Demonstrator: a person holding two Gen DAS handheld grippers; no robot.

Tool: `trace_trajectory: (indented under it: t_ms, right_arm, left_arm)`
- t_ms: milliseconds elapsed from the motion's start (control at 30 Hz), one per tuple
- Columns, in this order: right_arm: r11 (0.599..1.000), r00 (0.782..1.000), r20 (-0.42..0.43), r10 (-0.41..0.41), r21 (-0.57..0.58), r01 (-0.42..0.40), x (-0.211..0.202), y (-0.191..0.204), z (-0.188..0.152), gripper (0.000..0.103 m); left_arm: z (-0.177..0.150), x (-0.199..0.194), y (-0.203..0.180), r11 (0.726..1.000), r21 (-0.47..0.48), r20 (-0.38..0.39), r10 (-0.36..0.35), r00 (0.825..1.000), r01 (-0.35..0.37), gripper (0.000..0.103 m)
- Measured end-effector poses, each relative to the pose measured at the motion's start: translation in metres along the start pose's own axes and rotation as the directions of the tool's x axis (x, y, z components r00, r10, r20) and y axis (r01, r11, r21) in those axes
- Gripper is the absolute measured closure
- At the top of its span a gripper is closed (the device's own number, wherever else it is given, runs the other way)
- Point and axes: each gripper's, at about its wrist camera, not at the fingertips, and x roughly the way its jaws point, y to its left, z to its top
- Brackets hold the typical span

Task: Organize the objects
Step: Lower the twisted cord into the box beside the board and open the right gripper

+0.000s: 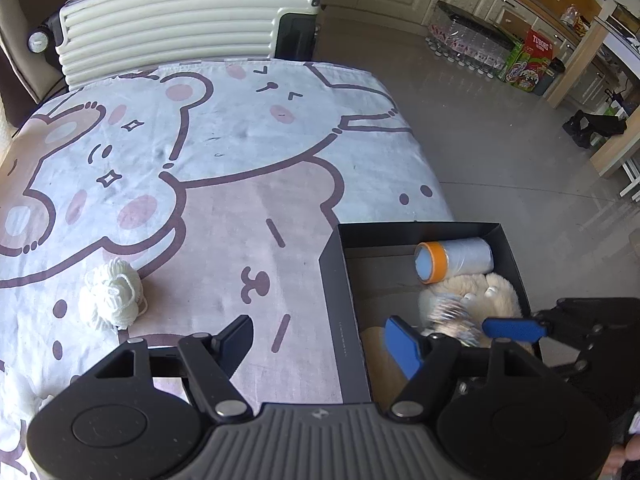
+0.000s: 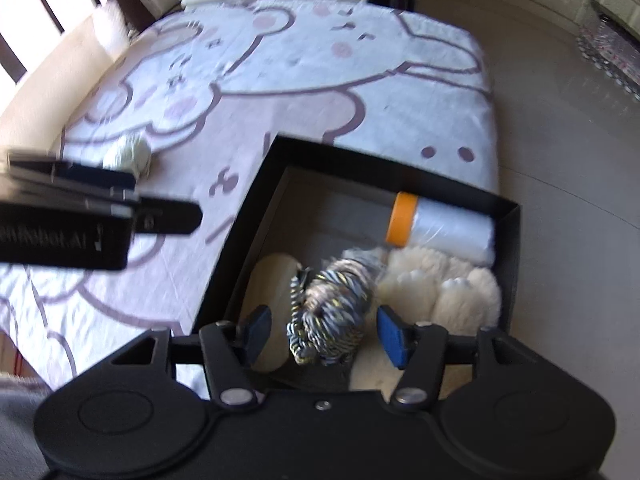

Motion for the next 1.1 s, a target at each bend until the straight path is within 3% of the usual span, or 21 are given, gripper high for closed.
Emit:
trace_trajectory:
  t_ms: [133,200,467,733,833,1100]
  right_arm:
    - [0.997,0.997,0.065,-0.034,0.066,0.03,-0.008,-0.007,0.009,0.054]
    - [0.996,0.997,0.063,-0.042,0.078,0.037,-0.003,-0.008,0.012,0.064]
    - [0.995,0.997,0.003,-0.08,0.056,0.08,0.028,0.002,0.018,0.068]
    - [0.983,0.998,-0.063,-0.009,0.184,0.021,0.049,-0.007,0.022,0.072]
    - [0.96,0.994,-0.097,0.042,0.278,-0.014,0.049,-0.017,0.02,0.079]
    - [0.969,0.981,-0.188,0.046,0.248,0.002,0.048,-0.013,0.007,0.079]
  left_arm:
    - [0.0,0.0,0.001,1.0,0.007,0.004,0.005,1.0,-0.005,0.029]
    - [0.0,0.0,0.004,1.0,0.004,0.001,0.009,1.0,-0.009,0.029]
    - [0.003,0.003,0.018,1.0,-0.017,-0.004,0.022,1.0,-0.022,0.029]
    - [0.005,0.008,0.022,1.0,-0.013,-0.016,0.027,0.999,-0.028,0.029]
    - [0.006,0.01,0.021,1.0,-0.009,-0.02,0.024,1.0,-0.024,0.029]
    - [0.003,0.008,0.008,1.0,0.021,-0.022,0.005,1.0,-0.005,0.029]
